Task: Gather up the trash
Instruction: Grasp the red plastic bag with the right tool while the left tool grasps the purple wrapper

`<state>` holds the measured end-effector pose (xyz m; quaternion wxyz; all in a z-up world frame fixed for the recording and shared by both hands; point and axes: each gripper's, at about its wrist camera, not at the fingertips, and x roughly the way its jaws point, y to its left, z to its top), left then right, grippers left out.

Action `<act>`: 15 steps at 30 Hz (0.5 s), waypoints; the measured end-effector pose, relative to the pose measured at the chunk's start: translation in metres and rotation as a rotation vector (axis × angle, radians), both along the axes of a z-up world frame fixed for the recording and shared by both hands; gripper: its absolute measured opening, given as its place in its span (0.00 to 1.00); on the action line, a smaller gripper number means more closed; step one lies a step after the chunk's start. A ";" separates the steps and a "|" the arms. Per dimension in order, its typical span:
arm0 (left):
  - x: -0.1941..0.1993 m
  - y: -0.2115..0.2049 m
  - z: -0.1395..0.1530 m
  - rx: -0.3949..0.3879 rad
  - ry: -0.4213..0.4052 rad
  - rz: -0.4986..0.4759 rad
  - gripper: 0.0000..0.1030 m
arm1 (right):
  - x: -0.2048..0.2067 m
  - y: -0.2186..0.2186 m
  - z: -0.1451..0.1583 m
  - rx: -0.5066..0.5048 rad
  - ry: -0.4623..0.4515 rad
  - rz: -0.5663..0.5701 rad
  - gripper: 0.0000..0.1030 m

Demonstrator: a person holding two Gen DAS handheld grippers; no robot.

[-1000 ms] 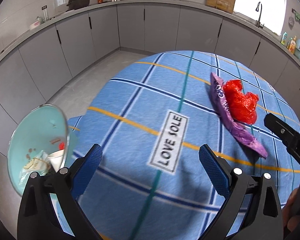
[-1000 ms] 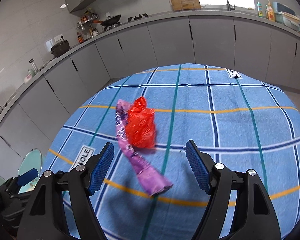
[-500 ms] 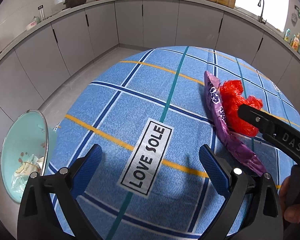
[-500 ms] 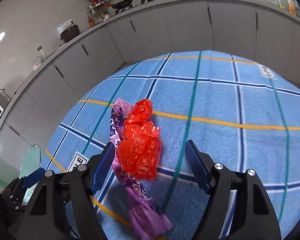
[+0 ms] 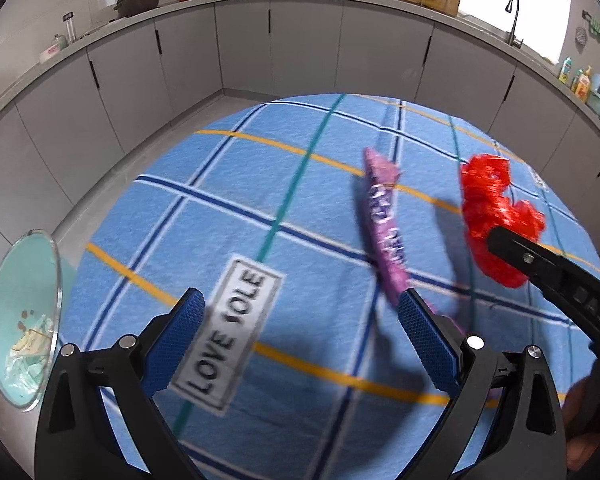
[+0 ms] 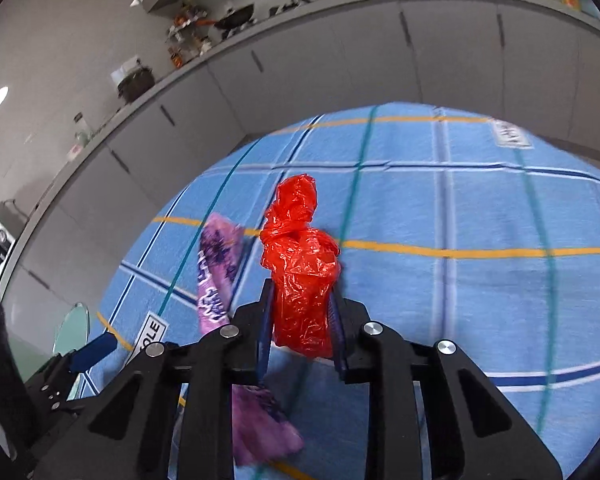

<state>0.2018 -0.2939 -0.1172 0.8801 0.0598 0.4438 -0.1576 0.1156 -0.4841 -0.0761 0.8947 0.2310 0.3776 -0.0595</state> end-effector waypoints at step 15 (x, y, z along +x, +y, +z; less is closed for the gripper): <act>0.003 -0.064 -0.022 -0.036 0.049 -0.030 0.64 | -0.053 -0.024 0.014 -0.061 -0.040 -0.110 0.25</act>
